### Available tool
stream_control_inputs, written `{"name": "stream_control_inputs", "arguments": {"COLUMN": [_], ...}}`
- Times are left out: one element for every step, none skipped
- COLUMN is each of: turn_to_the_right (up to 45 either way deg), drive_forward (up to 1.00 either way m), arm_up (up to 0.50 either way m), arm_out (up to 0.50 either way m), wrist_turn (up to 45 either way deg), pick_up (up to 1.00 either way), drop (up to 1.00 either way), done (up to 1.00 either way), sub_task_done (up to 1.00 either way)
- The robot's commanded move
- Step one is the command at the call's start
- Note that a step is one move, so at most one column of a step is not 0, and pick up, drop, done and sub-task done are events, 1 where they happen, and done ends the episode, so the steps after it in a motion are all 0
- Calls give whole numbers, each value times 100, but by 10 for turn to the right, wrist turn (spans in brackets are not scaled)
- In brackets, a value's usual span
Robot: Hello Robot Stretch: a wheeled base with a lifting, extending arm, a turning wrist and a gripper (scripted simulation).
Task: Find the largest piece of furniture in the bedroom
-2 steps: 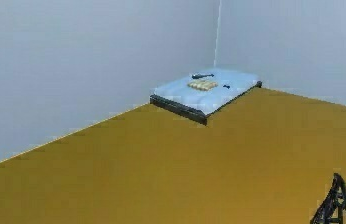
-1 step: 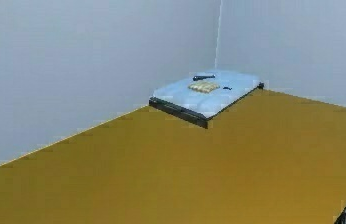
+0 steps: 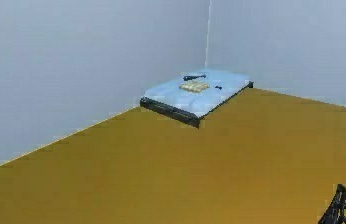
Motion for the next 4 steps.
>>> {"name": "stream_control_inputs", "arguments": {"turn_to_the_right": [0,300,0,390], "drive_forward": [85,0,85,0], "arm_up": [0,0,0,0], "arm_out": [0,0,0,0], "wrist_turn": [0,0,0,0], "pick_up": [0,0,0,0], "drop": [0,0,0,0], "done": [0,0,0,0], "sub_task_done": [0,0,0,0]}}
